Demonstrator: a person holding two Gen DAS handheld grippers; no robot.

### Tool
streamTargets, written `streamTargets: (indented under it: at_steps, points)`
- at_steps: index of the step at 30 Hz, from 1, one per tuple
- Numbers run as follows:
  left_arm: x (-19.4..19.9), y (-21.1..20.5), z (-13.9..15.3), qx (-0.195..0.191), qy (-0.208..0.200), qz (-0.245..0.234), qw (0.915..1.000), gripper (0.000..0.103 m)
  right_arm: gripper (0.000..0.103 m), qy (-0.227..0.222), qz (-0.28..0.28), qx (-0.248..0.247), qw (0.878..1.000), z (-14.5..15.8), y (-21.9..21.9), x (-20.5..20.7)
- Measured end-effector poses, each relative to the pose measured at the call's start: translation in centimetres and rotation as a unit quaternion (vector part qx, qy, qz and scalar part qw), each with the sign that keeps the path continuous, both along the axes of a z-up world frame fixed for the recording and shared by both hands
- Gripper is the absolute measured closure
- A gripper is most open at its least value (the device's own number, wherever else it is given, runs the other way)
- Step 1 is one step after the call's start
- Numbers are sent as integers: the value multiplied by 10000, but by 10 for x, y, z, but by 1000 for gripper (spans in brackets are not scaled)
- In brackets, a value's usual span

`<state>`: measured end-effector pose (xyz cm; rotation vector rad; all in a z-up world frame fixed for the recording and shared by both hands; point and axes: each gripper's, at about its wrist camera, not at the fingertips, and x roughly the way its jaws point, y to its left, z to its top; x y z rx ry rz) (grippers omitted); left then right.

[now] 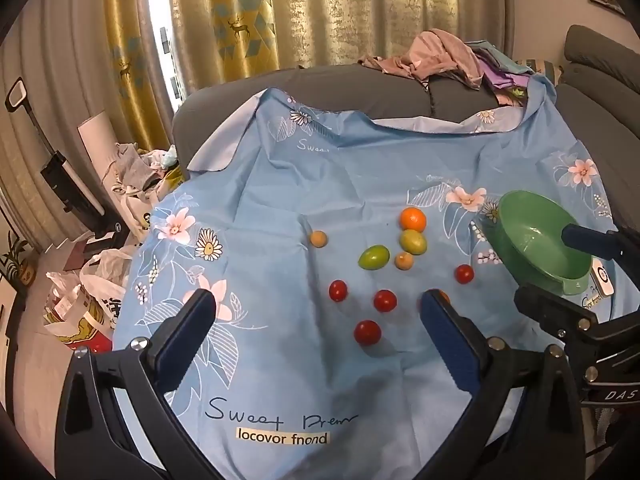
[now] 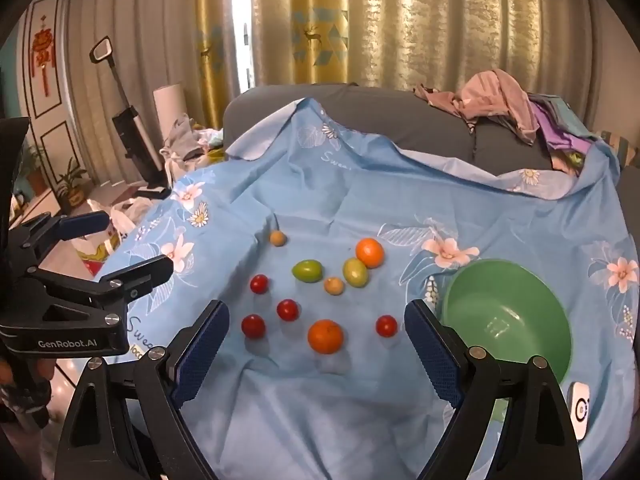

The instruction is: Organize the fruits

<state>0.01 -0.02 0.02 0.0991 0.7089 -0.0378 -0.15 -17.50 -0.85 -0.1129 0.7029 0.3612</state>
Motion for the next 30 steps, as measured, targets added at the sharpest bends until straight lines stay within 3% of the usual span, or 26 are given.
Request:
streamTargets:
  at_steps: [30]
  points:
    - [-7,-6,7,32,-54,-25,10000,1,14,-159,6,-4,9999,5,4,-8]
